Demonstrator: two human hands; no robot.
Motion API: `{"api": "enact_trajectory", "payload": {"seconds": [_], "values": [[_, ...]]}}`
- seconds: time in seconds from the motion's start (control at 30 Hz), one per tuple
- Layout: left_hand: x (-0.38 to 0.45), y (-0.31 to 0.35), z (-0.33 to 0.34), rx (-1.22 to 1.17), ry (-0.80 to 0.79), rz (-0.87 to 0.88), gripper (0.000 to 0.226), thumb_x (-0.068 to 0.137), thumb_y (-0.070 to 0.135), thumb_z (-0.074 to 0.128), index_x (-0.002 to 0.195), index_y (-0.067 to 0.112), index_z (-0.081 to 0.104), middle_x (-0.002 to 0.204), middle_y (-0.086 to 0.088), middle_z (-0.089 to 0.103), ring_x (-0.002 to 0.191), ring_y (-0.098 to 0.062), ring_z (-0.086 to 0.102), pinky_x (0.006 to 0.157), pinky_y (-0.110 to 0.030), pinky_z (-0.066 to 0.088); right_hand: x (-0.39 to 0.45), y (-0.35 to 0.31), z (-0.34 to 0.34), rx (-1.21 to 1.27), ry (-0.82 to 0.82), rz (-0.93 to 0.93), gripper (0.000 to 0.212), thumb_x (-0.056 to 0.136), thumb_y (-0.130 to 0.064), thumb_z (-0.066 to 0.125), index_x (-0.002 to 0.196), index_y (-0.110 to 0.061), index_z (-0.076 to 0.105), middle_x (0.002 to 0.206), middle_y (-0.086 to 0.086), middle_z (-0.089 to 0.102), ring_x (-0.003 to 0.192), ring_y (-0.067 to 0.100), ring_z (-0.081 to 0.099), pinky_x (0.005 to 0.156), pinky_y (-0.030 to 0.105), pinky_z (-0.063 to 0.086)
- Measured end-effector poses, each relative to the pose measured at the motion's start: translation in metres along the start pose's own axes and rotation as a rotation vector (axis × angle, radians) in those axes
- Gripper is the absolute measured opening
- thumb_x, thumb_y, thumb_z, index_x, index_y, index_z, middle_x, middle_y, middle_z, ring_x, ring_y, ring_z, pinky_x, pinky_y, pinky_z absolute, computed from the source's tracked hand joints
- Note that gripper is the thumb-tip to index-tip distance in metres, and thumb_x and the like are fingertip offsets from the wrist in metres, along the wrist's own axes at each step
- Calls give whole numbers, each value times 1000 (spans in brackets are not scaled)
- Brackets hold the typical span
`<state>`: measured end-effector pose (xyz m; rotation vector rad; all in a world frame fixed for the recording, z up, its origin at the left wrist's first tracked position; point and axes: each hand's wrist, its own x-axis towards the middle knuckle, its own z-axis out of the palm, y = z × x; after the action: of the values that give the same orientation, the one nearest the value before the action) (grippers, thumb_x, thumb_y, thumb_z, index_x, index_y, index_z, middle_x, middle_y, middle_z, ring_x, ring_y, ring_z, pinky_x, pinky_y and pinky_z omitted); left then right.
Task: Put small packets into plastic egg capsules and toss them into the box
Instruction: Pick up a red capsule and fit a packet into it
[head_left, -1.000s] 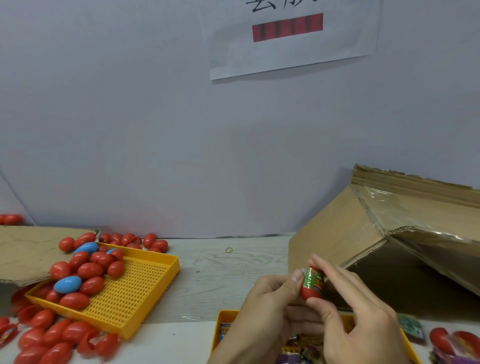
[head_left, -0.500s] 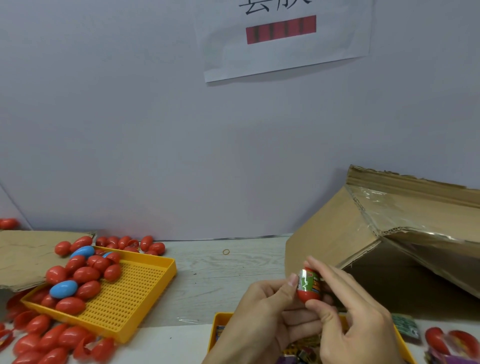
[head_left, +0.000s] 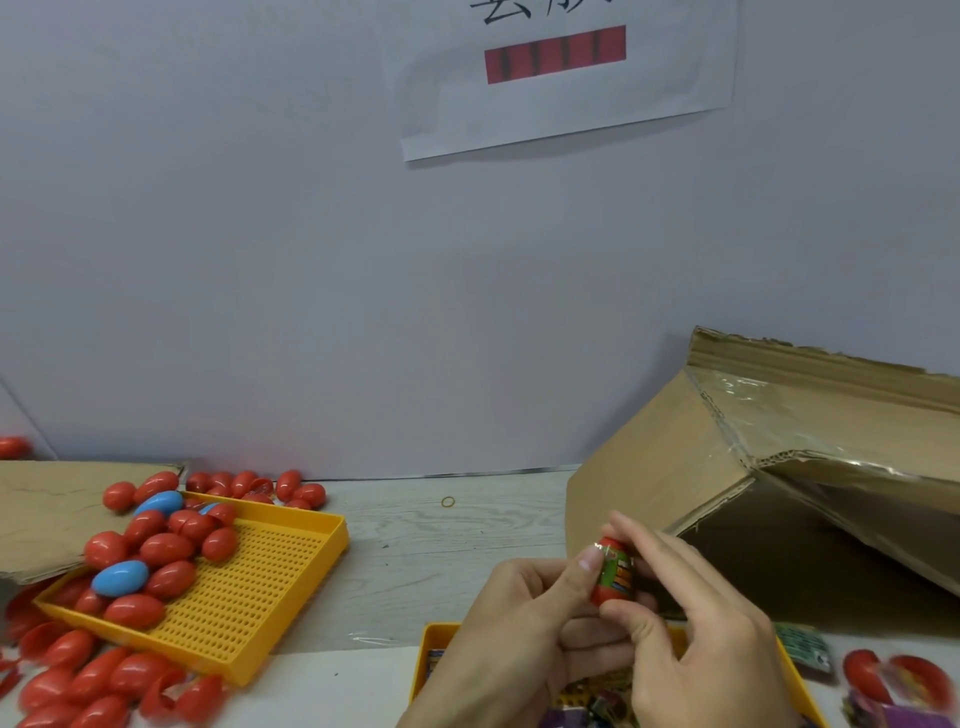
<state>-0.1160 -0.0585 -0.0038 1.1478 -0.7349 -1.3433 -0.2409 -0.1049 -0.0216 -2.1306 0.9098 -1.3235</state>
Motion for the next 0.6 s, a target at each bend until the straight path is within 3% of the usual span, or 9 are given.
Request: {"api": "enact_trajectory", "payload": {"seconds": [0.2,0.37,0.47,0.6], "values": [[4,-2,-2,8,50,-25,39,83,37,65,93,1,77,98,-23,74,90,-29,73,75,-32,60,-1,1,2,46,-25,76,68,64,3,84,121,-28,66,111,-15,67,100,-5,58,75,-9,33],[-2,10,-5,18,302,63,50,64,32,77,102,1,69,96,-18,75,81,-28,74,66,-35,59,0,-5,3,124,-69,104,64,84,-26,68,130,-54,35,138,-27,44,125,-6,42,101,24,44],[-5,25,-5,-12,429,171,50,61,26,81,102,1,68,96,-18,75,86,-28,75,64,-27,59,0,-4,4,129,-53,101,58,87,-25,63,126,-55,33,135,-29,43,123,-11,39,99,23,45],[12,60,28,155,394,222,51,66,34,82,103,4,66,95,-11,75,80,-17,75,76,-27,59,2,0,5,130,-35,99,55,87,-20,63,124,-53,37,129,-27,48,121,-14,39,95,17,45]]}}
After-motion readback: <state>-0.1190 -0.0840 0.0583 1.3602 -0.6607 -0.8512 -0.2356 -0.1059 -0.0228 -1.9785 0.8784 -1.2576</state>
